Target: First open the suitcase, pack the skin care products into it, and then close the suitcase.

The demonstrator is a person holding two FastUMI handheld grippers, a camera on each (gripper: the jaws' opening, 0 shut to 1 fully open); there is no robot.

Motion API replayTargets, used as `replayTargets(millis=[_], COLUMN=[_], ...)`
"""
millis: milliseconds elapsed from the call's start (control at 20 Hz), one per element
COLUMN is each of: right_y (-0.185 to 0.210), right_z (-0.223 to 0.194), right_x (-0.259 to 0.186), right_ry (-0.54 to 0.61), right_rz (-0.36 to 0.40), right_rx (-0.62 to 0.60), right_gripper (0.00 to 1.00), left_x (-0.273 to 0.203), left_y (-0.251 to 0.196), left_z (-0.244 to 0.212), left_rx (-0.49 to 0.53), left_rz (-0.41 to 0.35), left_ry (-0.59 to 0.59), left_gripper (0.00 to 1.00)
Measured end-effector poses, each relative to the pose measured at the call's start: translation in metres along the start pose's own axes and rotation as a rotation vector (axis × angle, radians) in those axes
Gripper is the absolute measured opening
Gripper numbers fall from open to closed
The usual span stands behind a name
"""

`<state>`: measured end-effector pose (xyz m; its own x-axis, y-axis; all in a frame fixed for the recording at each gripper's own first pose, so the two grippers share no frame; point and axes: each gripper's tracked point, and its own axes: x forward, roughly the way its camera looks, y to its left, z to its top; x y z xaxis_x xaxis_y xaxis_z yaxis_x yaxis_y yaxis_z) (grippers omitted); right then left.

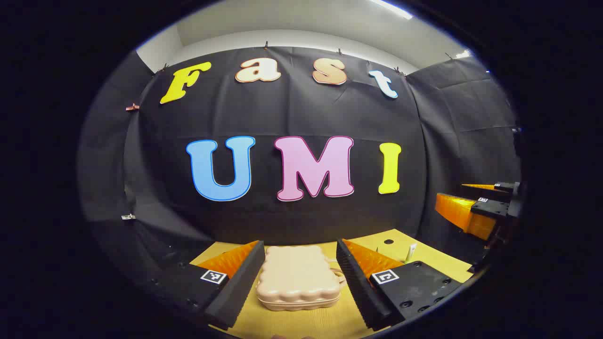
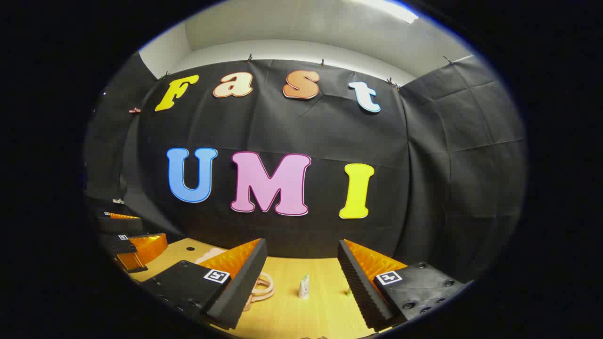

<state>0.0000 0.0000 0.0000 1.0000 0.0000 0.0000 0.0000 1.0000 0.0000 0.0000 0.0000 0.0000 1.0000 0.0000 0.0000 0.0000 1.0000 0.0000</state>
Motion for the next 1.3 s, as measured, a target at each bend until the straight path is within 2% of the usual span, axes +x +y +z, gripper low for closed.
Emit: replayTargets(millis=[200, 350, 400, 450, 500, 650, 850, 1050, 1300], right_y=[0.0, 0.0, 0.001, 0.002, -0.005, -0.023, -0.035, -0.051, -0.069], right_z=[0.0, 0.0, 0.009, 0.006, -0.005, 0.0, -0.006, -0.009, -0.01], right_x=[0.0, 0.0, 0.007, 0.012, 0.01, 0.025, 0.033, 0.041, 0.054], right_ry=[0.0, 0.0, -0.059, -0.038, 0.021, -0.025, -0.017, -0.013, -0.029], right_rz=[0.0, 0.0, 0.007, -0.003, -0.013, -0.031, -0.033, -0.039, -0.013], right_rx=[0.0, 0.0, 0.002, 0.046, 0.042, 0.025, 0.031, 0.033, -0.06], right_gripper=[0.96, 0.96, 0.96, 0.96, 0.96, 0.96, 0.96, 0.96, 0.96], left_x=[0.01, 0.019, 0.022, 0.025, 0.029, 0.039, 0.047, 0.091, 0.163], left_y=[-0.015, -0.021, -0.023, -0.026, -0.032, -0.041, -0.049, -0.077, -0.127], left_z=[-0.016, -0.023, -0.027, -0.029, -0.032, -0.033, -0.041, -0.05, -0.1], left_rx=[0.011, 0.026, 0.02, 0.01, 0.004, 0.013, 0.016, 0.049, 0.125], left_rz=[-0.042, -0.042, -0.041, -0.044, -0.052, -0.062, -0.07, -0.124, -0.222], left_ry=[0.037, 0.049, 0.059, 0.071, 0.081, 0.079, 0.101, 0.124, 0.223], left_gripper=[0.96, 0.96, 0.96, 0.96, 0.96, 0.96, 0.96, 0.96, 0.96])
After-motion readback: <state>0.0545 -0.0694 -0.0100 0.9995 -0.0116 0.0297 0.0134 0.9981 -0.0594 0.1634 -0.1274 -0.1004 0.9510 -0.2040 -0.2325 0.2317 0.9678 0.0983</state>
